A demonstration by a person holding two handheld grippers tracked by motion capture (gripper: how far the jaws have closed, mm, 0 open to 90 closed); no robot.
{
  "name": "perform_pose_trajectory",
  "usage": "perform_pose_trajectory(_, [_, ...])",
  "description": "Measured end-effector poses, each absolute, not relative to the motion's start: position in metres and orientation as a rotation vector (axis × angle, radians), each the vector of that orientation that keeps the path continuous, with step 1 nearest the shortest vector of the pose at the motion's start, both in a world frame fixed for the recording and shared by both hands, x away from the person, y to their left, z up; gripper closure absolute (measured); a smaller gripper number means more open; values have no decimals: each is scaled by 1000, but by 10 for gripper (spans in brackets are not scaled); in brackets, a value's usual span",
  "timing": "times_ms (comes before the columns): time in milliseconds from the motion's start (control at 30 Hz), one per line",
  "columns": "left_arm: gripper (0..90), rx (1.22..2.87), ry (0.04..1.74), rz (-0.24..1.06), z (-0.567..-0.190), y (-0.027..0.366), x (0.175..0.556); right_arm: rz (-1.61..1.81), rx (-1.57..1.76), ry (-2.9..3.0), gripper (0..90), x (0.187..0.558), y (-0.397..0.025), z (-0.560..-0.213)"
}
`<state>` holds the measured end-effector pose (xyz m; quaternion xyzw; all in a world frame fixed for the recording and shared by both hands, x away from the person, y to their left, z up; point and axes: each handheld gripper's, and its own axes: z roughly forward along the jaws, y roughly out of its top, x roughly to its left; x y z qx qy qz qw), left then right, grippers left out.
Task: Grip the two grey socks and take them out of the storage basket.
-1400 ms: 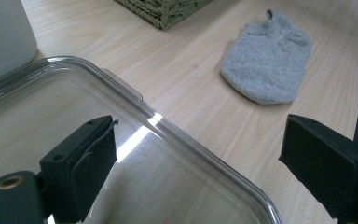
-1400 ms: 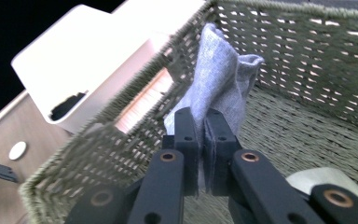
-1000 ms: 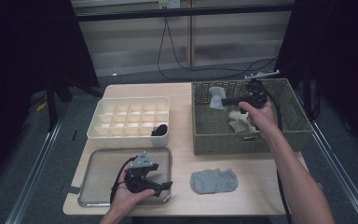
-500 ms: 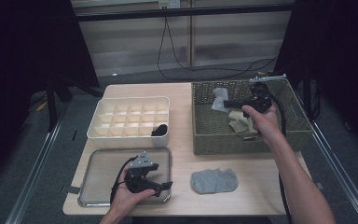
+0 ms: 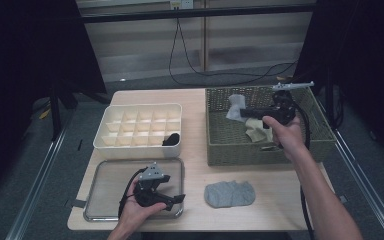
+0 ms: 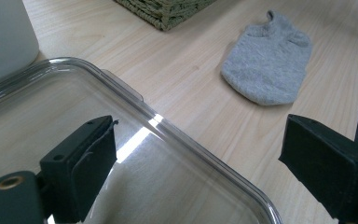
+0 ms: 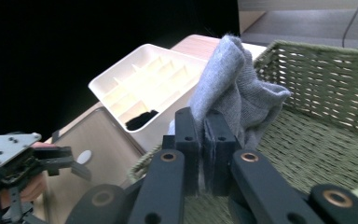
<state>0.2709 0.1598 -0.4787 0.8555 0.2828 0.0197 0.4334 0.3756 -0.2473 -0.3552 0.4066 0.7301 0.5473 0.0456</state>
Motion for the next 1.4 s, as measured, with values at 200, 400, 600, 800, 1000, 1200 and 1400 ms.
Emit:
perform_pose_trajectory(200, [103, 2134, 705, 47, -479, 159, 271, 1692, 1184, 2241, 858, 364, -241, -347])
perform_pose_trajectory(400, [103, 2133, 704, 48, -479, 159, 271, 1730, 1153, 2230, 858, 354, -240, -341])
perform_pose_trajectory(600, [103, 2136, 706, 45, -479, 159, 271, 1763, 1114, 2219, 858, 339, -239, -333])
perform_pose_trajectory(800, [106, 2136, 709, 47, -479, 159, 271, 1798, 1074, 2225, 858, 322, -234, -329])
perform_pose_trajectory(1000, [104, 2135, 703, 48, -479, 158, 270, 1799, 1052, 2255, 858, 308, -225, -330])
perform_pose_trajectory(1200, [116, 2142, 694, 41, -480, 156, 270, 1796, 1027, 2302, 858, 293, -214, -338])
perform_pose_trajectory(1400, [115, 2134, 701, 39, -480, 157, 270, 1796, 1027, 2341, 858, 287, -206, -350])
